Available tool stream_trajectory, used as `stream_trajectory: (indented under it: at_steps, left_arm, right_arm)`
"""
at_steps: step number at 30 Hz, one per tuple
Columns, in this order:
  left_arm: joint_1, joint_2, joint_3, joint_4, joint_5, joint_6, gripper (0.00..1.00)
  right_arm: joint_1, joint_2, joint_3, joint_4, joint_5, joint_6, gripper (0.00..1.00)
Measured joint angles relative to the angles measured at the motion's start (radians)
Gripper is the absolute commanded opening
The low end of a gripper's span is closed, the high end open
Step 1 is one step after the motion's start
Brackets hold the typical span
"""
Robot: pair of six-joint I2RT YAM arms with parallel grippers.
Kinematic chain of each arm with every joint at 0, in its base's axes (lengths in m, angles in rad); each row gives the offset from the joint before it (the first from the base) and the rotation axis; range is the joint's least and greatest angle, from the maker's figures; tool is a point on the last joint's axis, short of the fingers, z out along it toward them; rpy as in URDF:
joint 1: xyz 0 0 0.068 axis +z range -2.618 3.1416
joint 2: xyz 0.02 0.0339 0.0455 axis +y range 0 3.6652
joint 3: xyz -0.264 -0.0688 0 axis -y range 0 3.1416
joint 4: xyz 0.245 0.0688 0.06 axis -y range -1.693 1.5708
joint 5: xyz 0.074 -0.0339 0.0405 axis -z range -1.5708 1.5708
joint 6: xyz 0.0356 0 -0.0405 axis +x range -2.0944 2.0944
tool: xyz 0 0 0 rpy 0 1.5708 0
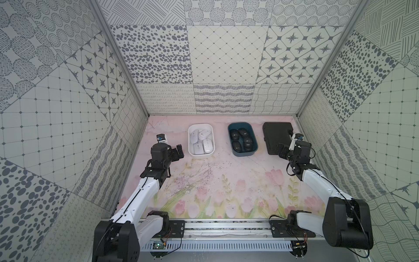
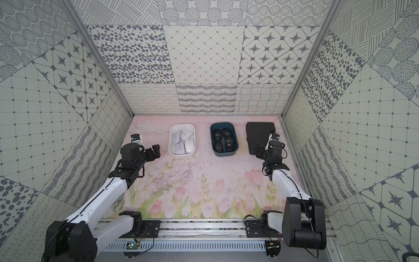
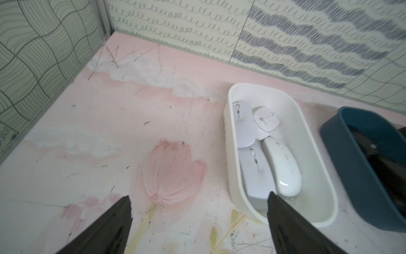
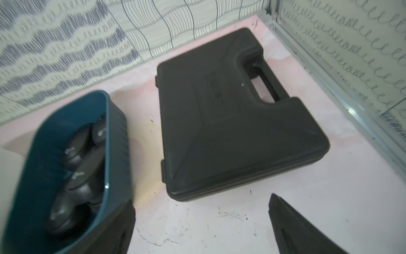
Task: Place the mice by color into the storage box
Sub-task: Reset both arms
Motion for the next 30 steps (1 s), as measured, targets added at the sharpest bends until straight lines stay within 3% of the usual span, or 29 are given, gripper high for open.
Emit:
stream_trajectory:
  at_steps: [11,16,30]
  left_arm:
    - [0.028,0.365,-0.259,0.550,-0.068,0.100,0.99]
    - [0.034,0.472,-0.228,0.670,-0.043,0.138,0.99]
    - [0.053,0.498,-0.173,0.763,-0.047,0.150,0.99]
  right_arm:
    - [0.117,0.287,-0.150,0.578,0.127,-0.178,0.99]
    - [0.106,0.299,-0.151,0.618,0.128,-0.187,0.99]
    - [0.103,0.299,-0.149,0.644,0.127,-0.192,0.99]
